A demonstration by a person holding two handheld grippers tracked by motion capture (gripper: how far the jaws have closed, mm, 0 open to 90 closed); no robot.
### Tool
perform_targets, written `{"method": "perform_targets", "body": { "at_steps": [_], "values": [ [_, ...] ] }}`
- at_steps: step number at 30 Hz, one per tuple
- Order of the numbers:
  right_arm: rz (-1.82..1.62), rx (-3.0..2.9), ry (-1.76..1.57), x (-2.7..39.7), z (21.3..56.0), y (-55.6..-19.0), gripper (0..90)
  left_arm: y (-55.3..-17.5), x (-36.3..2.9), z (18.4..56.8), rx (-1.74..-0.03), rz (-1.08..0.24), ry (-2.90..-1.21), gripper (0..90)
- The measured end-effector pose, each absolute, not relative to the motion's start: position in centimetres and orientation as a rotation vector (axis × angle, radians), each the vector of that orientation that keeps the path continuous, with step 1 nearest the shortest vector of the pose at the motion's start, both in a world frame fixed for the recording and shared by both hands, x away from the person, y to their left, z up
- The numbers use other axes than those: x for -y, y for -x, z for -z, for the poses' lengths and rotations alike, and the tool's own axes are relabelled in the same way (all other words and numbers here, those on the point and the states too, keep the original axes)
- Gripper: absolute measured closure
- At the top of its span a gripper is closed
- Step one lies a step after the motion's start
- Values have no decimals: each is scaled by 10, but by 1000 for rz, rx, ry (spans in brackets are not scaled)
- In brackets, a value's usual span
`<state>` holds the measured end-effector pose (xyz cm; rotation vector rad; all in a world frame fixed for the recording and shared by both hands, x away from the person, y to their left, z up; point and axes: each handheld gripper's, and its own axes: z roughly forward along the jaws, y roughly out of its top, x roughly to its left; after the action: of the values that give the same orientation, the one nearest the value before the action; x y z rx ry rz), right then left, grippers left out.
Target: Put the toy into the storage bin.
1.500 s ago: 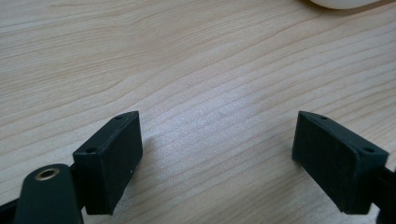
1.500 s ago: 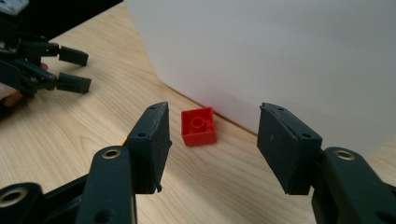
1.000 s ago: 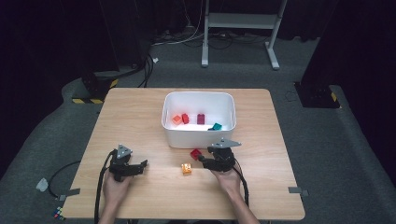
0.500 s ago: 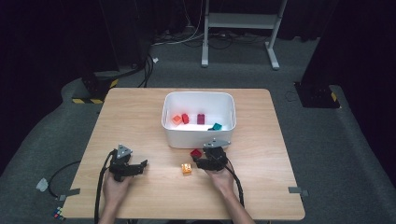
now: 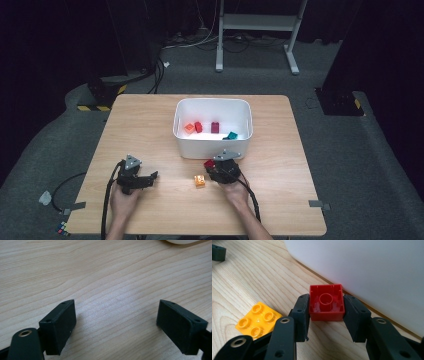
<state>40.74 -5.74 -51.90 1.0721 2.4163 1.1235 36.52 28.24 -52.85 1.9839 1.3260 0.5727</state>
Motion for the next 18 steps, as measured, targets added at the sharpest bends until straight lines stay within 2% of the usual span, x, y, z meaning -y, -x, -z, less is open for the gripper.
{"method": "perform_targets", "body": {
  "at_steps": [18],
  "values": [
    [-1165,-2407,-1007,71,502,-394,592,-366,-282,529,-1329,-574,-1981,161]
  ]
}}
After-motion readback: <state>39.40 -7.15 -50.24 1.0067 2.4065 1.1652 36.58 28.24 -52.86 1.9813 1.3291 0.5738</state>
